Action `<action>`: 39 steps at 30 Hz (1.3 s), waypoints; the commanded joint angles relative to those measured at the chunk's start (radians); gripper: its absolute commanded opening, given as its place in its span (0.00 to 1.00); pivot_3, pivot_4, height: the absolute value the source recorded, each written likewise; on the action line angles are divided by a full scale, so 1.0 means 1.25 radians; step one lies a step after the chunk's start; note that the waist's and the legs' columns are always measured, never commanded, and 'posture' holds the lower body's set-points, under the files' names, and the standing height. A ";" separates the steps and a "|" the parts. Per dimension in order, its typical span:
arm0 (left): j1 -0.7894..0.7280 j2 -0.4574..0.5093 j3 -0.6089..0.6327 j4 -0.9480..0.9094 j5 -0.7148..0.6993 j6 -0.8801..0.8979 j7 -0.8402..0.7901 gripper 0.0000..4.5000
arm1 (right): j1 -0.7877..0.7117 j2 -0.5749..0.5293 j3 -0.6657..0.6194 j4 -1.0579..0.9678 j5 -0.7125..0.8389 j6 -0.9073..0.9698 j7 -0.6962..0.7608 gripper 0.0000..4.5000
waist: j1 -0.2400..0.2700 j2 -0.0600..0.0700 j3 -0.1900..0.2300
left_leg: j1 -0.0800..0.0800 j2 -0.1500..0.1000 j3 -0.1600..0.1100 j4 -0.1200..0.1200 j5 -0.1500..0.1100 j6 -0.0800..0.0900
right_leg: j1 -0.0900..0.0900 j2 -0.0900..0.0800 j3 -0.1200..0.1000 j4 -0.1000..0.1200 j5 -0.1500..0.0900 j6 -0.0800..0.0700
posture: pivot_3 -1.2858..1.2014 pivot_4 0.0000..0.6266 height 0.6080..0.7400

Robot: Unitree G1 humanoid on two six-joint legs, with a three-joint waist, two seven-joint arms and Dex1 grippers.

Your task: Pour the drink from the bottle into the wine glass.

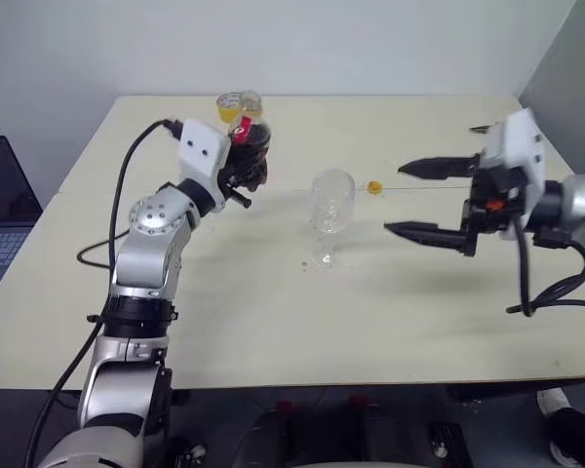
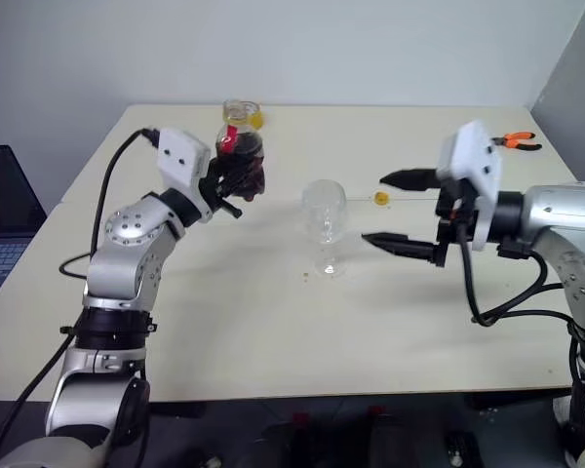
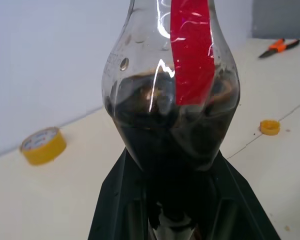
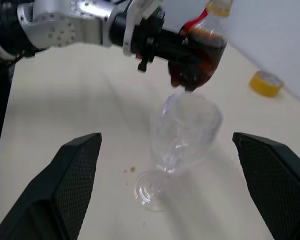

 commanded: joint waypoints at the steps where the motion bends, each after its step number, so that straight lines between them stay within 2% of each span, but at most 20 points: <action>1: -0.040 0.023 -0.013 -0.032 0.030 -0.042 -0.024 0.18 | 0.013 0.009 -0.060 0.000 0.036 -0.004 -0.029 1.00 | 0.000 0.000 0.000 | 0.000 0.000 0.000 0.000 0.000 0.000 | 0.000 0.000 0.000 0.000 0.000 0.000 | 0.52 0.24 1.00; 5: -0.084 0.069 -0.081 0.013 0.135 -0.157 -0.057 0.18 | 0.098 0.029 -0.138 -0.009 0.050 -0.064 -0.018 1.00 | 0.002 -0.001 0.001 | 0.000 0.000 0.000 0.000 0.000 0.000 | 0.000 0.000 0.000 0.000 0.000 0.000 | 0.52 0.24 1.00; 14: -0.115 0.086 -0.113 0.116 0.226 -0.311 -0.054 0.17 | 0.252 0.101 -0.168 0.005 -0.003 -0.216 -0.048 1.00 | 0.001 -0.001 0.001 | 0.000 -0.001 0.001 0.001 0.000 0.000 | 0.000 0.000 0.000 0.000 0.000 0.000 | 0.52 0.24 1.00; 21: -0.145 0.100 -0.131 0.187 0.309 -0.424 -0.025 0.17 | 0.280 0.132 -0.177 -0.008 -0.007 -0.268 -0.106 1.00 | 0.001 -0.001 0.001 | 0.000 -0.001 0.000 0.001 0.000 0.000 | 0.000 0.000 0.000 0.000 0.000 0.000 | 0.52 0.24 1.00; 27: -0.167 0.100 -0.128 0.218 0.330 -0.493 -0.014 0.16 | 0.324 0.115 -0.185 -0.047 0.032 -0.245 -0.108 1.00 | 0.001 -0.001 0.001 | 0.000 -0.001 0.000 0.001 0.000 0.000 | 0.000 0.000 0.000 0.000 0.000 0.000 | 0.52 0.24 1.00; 39: -0.199 0.098 -0.152 0.278 0.399 -0.590 0.012 0.16 | 0.319 0.111 -0.173 -0.049 0.031 -0.246 -0.125 1.00 | 0.001 -0.001 0.001 | 0.000 -0.001 0.000 0.002 0.000 0.000 | 0.000 0.000 0.000 0.001 0.000 0.000 | 0.52 0.24 1.00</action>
